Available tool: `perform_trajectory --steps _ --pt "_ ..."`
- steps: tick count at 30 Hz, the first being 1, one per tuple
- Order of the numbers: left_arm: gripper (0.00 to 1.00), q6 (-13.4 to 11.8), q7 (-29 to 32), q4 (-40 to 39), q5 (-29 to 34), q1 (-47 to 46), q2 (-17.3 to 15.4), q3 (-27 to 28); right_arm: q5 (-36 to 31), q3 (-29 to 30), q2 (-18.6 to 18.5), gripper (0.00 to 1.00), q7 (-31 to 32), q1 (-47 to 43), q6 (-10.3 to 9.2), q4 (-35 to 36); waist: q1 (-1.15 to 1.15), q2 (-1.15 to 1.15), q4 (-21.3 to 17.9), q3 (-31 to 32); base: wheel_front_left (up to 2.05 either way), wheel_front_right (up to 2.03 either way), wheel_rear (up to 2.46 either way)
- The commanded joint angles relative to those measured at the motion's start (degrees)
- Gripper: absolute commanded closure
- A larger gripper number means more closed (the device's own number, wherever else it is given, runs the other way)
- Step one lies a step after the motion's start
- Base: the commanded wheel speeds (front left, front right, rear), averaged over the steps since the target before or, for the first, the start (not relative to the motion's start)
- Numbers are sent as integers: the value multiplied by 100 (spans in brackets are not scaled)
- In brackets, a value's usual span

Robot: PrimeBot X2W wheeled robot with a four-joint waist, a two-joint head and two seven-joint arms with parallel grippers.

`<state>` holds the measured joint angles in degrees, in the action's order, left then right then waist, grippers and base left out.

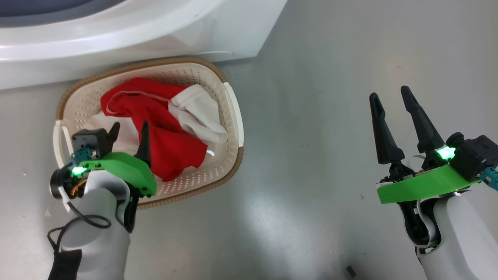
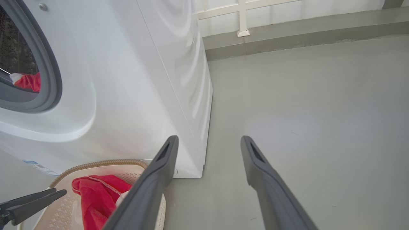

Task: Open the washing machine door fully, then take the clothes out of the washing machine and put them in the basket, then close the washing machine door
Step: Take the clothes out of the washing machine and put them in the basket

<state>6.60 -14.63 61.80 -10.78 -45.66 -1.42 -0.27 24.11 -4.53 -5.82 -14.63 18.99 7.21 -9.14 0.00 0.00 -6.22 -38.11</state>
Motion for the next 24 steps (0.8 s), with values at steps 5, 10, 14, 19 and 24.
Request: perform_trajectory --steps 5,10,14,19,24 --pt "0 41 -37 -243 -150 341 -147 81 -37 -101 -78 0 -37 -176 28 93 0 0 99 181 0 0 0" --pt "0 55 -37 -531 -294 485 -146 64 -42 -103 -113 0 -37 -209 28 70 0 0 166 354 0 0 0" --pt "0 64 -37 -879 -333 692 -146 89 -49 -100 -129 0 -37 -285 28 31 0 0 207 590 0 0 0" --pt "0 72 -37 -1332 -348 1015 -146 160 -51 -105 -164 0 -37 -448 28 -40 0 0 276 955 0 0 0" --pt "0 79 -37 -1733 -381 1310 -146 208 -49 -136 -225 0 -37 -579 28 -115 0 0 340 1291 0 0 0"
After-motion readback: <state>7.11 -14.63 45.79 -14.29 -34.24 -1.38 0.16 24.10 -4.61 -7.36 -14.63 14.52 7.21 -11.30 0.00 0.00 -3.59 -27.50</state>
